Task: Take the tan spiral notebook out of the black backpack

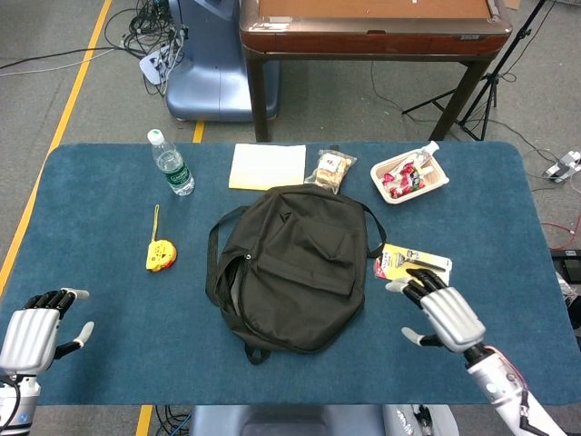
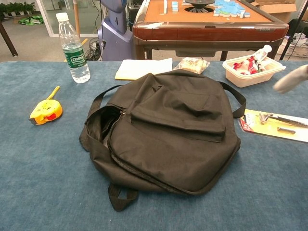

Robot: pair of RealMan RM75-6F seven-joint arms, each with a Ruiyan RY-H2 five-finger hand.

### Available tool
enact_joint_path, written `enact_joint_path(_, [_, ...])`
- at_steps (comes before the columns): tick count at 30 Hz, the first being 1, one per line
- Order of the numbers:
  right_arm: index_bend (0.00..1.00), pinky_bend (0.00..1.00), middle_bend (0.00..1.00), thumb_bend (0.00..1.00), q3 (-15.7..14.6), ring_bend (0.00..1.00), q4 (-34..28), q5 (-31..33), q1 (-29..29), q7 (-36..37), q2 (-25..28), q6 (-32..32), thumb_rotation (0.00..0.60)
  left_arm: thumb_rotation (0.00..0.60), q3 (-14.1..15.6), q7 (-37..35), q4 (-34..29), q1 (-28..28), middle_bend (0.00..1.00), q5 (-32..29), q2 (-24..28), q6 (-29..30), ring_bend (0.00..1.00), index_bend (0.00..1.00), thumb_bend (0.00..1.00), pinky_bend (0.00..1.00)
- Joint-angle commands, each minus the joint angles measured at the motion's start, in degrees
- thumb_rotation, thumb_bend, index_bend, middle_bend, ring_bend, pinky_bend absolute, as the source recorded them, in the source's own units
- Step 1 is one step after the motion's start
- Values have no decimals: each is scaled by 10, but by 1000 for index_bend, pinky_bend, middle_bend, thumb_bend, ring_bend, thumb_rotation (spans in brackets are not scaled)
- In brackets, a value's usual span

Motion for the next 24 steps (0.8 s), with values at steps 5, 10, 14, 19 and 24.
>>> enact_joint_path(5, [256, 123, 180, 153, 34, 73, -20, 58, 107, -68, -61, -151, 600, 600, 0, 0, -4, 7, 365, -1, 4, 4, 329, 352, 248, 338])
enact_joint_path(10, [256, 123, 146, 144, 56, 36, 7, 119, 159, -120, -123, -209, 600, 600, -1, 0, -6, 12, 365, -1, 7, 4, 329, 352, 248, 338])
enact_joint_path(14, [256, 123, 139, 143, 67, 30, 33, 162, 190, -154, -168, -231, 600, 600, -2, -1, -7, 14, 365, -1, 9, 4, 329, 352, 248, 338])
enact_joint_path(19, [256, 123, 139, 143, 72, 29, 78, 211, 226, -195, -221, -248, 600, 600, -3, -3, -8, 16, 365, 0, 12, 3, 329, 352, 248, 338])
enact_joint_path(24, [256, 123, 139, 142, 74, 29, 118, 254, 256, -219, -261, -261, 600, 600, -3, -7, -8, 20, 365, -2, 15, 3, 329, 353, 248, 338])
